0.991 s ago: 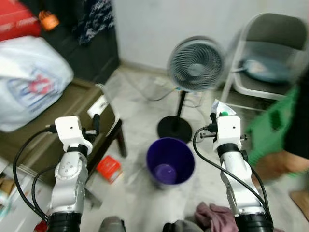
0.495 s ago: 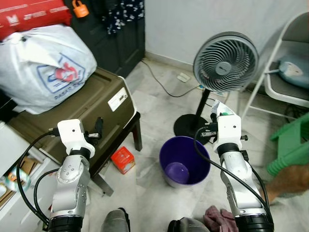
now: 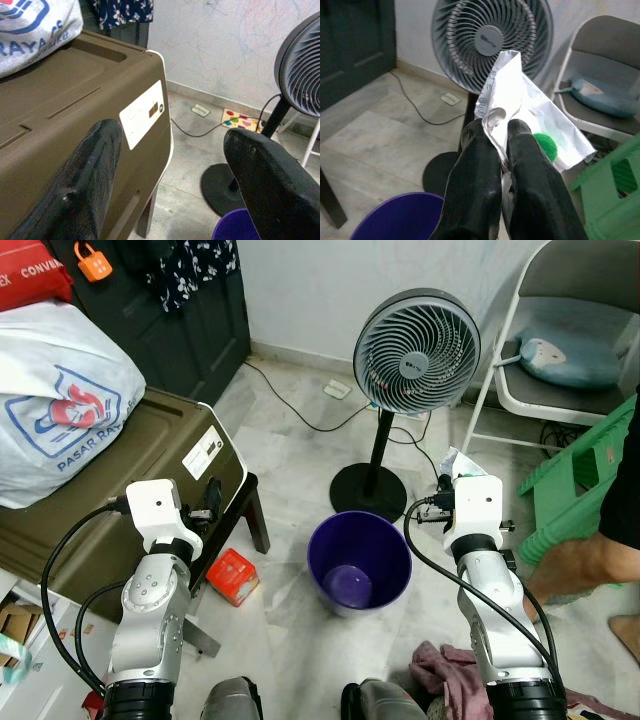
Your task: Clean up the room
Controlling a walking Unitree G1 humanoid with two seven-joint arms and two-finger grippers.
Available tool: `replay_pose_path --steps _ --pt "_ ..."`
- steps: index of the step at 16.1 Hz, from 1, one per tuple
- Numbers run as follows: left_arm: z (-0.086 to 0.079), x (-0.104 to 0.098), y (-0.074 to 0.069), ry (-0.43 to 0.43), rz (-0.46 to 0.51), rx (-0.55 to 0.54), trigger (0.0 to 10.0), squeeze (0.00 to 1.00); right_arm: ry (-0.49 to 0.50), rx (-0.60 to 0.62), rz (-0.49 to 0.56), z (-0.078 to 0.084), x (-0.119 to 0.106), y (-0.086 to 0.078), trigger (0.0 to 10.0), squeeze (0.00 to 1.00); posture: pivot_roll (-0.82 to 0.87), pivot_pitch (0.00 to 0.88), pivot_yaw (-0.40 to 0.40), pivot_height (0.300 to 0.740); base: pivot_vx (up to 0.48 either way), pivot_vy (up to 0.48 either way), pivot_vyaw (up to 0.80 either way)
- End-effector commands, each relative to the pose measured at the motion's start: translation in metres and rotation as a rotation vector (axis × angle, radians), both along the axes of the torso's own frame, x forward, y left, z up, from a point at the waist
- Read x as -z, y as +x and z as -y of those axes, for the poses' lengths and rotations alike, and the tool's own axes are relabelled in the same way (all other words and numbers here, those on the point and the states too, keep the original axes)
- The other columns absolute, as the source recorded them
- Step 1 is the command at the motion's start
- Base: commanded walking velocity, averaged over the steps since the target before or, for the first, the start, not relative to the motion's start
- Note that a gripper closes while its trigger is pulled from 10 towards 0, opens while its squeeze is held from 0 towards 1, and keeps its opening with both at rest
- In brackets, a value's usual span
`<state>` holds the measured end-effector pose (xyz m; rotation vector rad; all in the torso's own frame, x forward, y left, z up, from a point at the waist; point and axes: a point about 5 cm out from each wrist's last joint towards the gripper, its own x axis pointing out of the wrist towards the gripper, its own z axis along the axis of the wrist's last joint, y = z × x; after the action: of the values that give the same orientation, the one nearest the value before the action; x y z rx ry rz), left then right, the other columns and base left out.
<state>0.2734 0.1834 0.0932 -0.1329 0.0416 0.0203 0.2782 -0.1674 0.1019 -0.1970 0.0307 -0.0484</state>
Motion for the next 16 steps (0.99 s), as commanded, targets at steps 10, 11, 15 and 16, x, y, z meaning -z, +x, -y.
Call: replay_pose_path --steps 10,11,15,16 --pt "0.0024 -0.0032 -0.0004 -0.006 0.012 0.031 10.0 0.0 0.004 -0.01 -0.007 -0.0024 -0.0009 0.0021 10.0 0.0 0.0 0.119 -0.009 0.74 0.289 0.0 0.0" --pt "0.0026 -0.0032 -0.0003 -0.006 0.012 0.031 10.0 0.0 0.004 -0.011 -0.008 -0.0024 -0.0008 0.0022 10.0 0.0 0.0 0.119 -0.01 0.74 0.371 0.0 0.0" --pt "0.0045 -0.0032 0.0004 -0.011 0.012 0.041 10.0 0.0 0.002 -0.014 -0.009 -0.0026 -0.0007 0.0027 10.0 0.0 0.0 0.118 -0.01 0.74 0.37 0.0 0.0" --pt "0.0045 -0.0033 0.0004 -0.012 0.012 0.04 10.0 0.0 0.002 -0.014 -0.01 -0.0027 -0.0006 0.0027 10.0 0.0 0.0 0.118 -0.01 0.74 0.304 0.0 0.0"
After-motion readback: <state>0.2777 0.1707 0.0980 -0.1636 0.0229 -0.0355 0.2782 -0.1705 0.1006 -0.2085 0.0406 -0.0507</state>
